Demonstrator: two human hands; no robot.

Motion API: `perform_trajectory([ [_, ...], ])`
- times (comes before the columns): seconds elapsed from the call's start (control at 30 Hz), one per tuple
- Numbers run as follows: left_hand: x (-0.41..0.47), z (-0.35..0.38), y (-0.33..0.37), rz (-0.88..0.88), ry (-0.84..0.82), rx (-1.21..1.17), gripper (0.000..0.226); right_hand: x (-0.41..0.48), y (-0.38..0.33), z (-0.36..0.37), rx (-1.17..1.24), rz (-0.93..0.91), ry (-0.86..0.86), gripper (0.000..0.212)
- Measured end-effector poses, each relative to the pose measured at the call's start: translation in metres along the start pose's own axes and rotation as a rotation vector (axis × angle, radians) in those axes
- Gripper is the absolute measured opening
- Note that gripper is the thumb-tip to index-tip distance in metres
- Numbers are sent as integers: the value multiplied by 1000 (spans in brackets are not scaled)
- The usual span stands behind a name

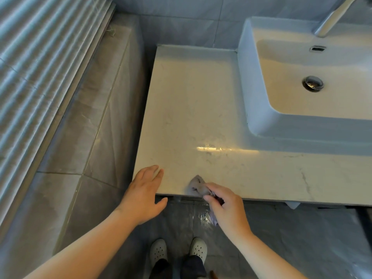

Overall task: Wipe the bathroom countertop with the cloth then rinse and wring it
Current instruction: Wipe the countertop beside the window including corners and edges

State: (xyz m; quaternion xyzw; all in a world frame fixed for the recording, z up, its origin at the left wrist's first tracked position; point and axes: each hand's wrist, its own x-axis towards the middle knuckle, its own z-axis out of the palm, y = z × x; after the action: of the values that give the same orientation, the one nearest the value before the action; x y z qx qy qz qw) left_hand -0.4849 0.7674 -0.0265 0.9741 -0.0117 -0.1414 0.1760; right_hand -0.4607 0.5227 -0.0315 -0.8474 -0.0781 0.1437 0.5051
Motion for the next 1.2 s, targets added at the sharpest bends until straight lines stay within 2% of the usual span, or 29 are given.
perform_trajectory([
  [0.07,0,-1,2,-4,-1,1,84,3,-16,-11,234,65,8,32],
  [0.13,0,-1,3,-4,-5,14,84,19,-25,-23,264,46,118,31],
  [0.23,0,-1,2,-12,-10,21,85,62,-22,-35,95,-9,305,31],
  [0.33,0,-1,3,-16,-27,31,85,105,-9,-32,-114,-41,370,26],
  [0.47,2,-3,2,-23,-40,37,85,123,6,-8,-373,-86,312,40],
  [0.53,1,-5,3,-22,-43,34,85,111,10,3,-387,-80,278,42],
  [0.73,1,-7,-1,-15,-74,24,86,37,12,22,-384,-214,152,37],
  [0.83,1,-11,0,-12,-101,18,84,12,13,25,-357,-206,96,34],
  [1.0,-3,-14,0,-8,-121,-16,81,-16,-3,15,-157,-60,74,29],
  [1.1,-5,-14,1,-15,-118,-42,79,-25,-13,0,19,-13,187,33],
  [1.2,-9,-14,8,-23,-79,-104,73,-25,-11,-20,44,35,361,32],
])
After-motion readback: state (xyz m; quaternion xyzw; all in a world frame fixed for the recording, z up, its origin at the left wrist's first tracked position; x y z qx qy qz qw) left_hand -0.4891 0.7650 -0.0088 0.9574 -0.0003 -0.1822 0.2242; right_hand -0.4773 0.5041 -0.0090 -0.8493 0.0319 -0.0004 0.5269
